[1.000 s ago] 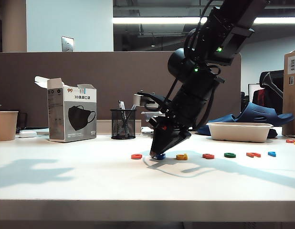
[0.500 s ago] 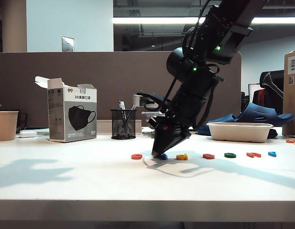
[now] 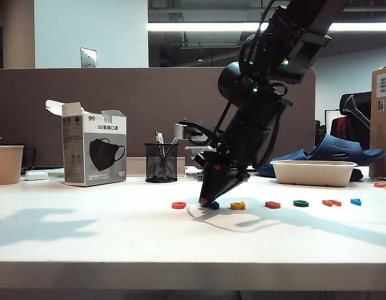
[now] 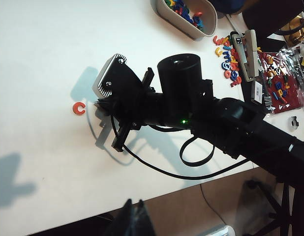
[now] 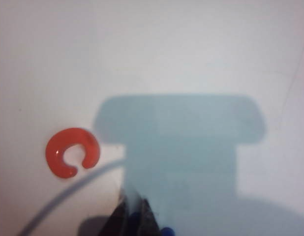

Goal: Select the appropriate letters from the row of letter magnets placed on the table to arrange into the word "yes".

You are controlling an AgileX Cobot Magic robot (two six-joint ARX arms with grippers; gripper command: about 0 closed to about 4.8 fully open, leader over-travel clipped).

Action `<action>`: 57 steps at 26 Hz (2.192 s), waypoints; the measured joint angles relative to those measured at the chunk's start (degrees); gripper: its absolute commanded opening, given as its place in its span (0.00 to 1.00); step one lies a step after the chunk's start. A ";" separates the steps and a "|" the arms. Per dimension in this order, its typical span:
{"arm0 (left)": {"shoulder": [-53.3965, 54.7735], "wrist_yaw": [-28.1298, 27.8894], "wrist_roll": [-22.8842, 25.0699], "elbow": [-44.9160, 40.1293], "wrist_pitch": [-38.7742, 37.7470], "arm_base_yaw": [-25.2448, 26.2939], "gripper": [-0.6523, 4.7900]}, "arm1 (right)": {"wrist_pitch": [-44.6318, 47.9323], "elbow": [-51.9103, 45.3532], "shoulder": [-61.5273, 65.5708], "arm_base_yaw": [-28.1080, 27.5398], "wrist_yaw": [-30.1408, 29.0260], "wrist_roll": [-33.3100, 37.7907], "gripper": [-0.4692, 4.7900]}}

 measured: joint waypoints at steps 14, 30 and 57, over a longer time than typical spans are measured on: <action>0.00 -0.02 0.00 0.00 0.00 0.00 0.11 | 0.44 -0.33 -0.44 0.00 0.09 0.02 0.09; 0.00 0.00 0.00 0.00 0.00 0.00 0.11 | -2.60 -1.29 -4.81 -0.15 -0.79 0.66 0.09; 0.00 0.00 0.00 0.00 0.00 0.00 0.11 | -15.04 -1.42 -9.84 2.51 2.62 18.95 0.09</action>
